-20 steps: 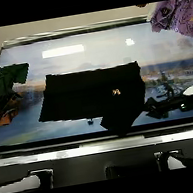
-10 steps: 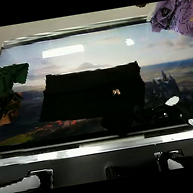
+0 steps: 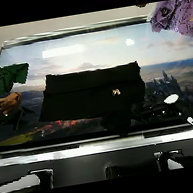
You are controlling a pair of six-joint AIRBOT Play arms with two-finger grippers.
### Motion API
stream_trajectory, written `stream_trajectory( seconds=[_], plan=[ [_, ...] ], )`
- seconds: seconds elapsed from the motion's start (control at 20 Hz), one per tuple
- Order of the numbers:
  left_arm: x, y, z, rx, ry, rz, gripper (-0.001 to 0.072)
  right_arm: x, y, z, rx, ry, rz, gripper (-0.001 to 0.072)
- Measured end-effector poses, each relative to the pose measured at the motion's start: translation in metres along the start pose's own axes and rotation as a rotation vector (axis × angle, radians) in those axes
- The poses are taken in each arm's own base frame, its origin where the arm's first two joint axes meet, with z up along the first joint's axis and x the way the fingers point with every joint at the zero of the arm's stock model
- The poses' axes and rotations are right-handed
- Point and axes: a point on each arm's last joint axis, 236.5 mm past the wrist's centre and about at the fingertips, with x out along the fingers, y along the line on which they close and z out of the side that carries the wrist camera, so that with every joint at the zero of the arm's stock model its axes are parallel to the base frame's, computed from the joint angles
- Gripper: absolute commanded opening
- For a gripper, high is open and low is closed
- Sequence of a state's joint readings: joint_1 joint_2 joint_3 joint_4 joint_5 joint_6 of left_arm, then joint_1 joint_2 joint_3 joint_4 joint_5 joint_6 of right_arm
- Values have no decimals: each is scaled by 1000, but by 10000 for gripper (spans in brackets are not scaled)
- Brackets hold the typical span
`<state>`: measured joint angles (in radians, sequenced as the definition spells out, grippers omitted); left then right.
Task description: Fold the clothes and pants, and hang the long-sleeved shirts on hangers.
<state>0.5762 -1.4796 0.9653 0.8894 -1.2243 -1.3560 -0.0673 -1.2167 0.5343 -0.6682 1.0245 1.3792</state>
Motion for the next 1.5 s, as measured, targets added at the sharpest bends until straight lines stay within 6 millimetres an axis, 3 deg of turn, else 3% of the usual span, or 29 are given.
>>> stream_trajectory(
  seconds=[0.2,0.4,0.45,0.5,0.55,0.8,0.95,1.05,1.3,1.4,1.5],
  plan=[
    [17,7,-11,9,39,-26,677,-1,2,-3,-8,16,7,29],
    [34,0,-24,13,104,-56,662,-1,3,-4,-11,19,8,29],
    [39,-2,-26,16,116,-57,572,-1,3,-5,-11,21,9,29],
    [44,-3,-28,25,126,-52,327,-1,3,-5,-11,23,10,29],
    [49,1,-29,40,129,-30,2,-1,3,-6,-11,26,10,29],
    [52,-2,-23,57,111,3,10,-10,13,-5,-46,-5,24,26],
    [29,-22,-12,47,45,1,10,-28,26,-6,-94,-62,29,26],
    [5,-32,-15,48,0,28,11,-45,32,-17,-127,-84,12,25],
    [-50,-37,-60,96,-83,142,11,-91,36,-68,-218,-116,-60,23],
    [-61,-39,-75,125,-111,165,11,-104,37,-84,-233,-142,-73,23],
    [-64,-40,-83,152,-126,186,10,-112,38,-87,-242,-173,-81,23]
  ],
)
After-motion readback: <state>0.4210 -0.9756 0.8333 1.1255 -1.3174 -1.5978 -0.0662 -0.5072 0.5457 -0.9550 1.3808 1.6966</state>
